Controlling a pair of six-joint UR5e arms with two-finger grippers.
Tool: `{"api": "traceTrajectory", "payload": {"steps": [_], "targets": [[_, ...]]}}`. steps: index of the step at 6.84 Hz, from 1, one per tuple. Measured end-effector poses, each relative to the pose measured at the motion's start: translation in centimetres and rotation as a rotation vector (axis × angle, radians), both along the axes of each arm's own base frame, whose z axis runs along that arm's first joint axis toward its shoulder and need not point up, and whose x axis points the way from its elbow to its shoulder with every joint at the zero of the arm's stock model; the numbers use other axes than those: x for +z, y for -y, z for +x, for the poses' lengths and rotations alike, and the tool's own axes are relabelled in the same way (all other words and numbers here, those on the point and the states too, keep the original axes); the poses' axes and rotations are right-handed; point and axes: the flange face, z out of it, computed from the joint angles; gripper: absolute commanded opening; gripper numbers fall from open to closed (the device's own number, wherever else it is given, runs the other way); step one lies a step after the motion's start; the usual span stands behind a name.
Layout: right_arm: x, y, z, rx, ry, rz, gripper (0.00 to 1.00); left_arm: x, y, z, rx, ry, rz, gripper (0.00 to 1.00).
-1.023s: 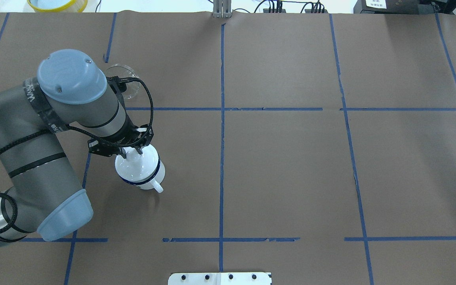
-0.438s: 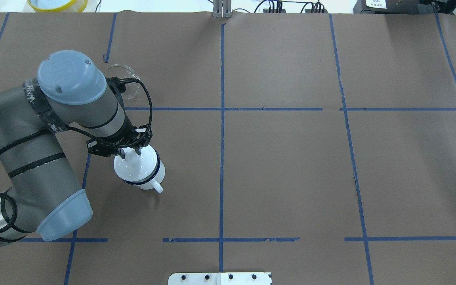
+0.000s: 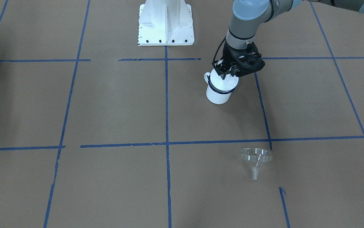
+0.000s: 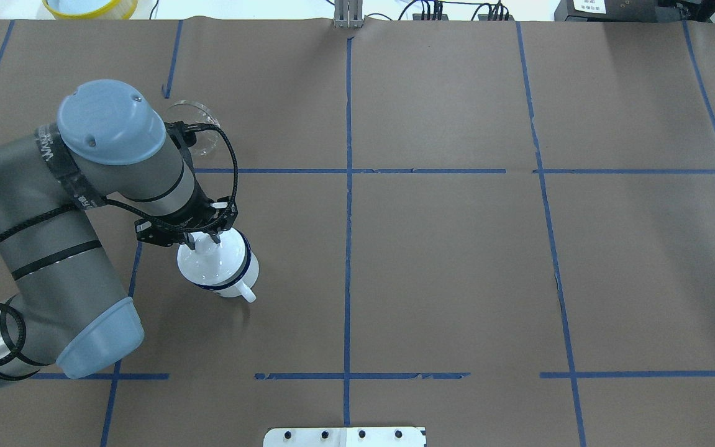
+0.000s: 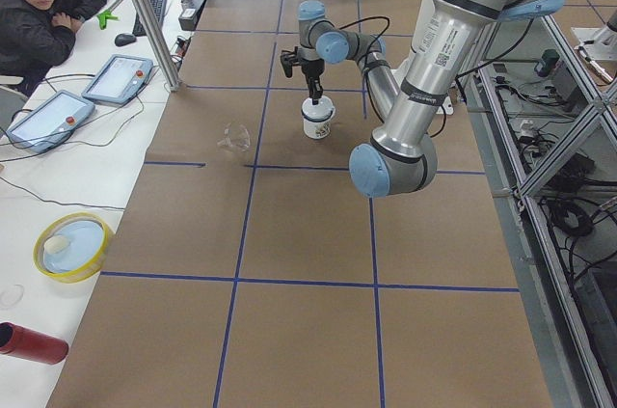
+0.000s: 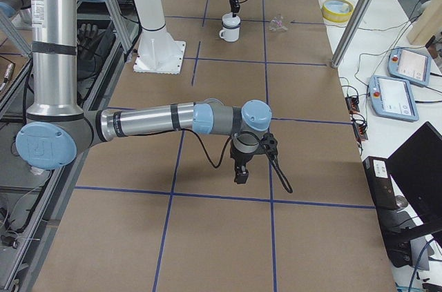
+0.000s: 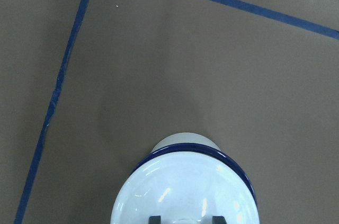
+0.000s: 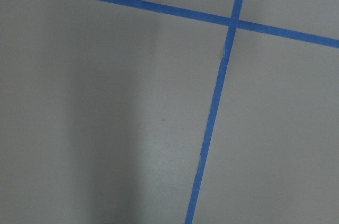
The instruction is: Remove funnel from cup
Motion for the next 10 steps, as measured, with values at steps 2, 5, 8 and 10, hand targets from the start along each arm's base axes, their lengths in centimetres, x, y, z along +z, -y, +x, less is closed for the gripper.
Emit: {"api": "traceTrajectory", "payload": {"steps": [2, 5, 8, 10], "targets": [[0.0, 0.0, 0.0, 0.0, 0.0, 0.0, 1.0, -0.2, -0.2, 0.2, 0.002, -0.005, 0.001, 1.0], [0.0, 0.0, 0.0, 0.0, 0.0, 0.0, 1.0, -0.9, 0.0, -0.9, -0.012, -0.02, 0.015, 1.0], [0.0, 0.0, 0.0, 0.0, 0.0, -0.001, 1.0, -0.7, 5.4, -8.9, 0.035, -0.008, 0.225, 1.0], [0.0, 0.0, 0.0, 0.0, 0.0, 0.0, 1.0, 3.5, 11.9, -15.9, 0.046, 0.044, 0.329, 1.0]]}}
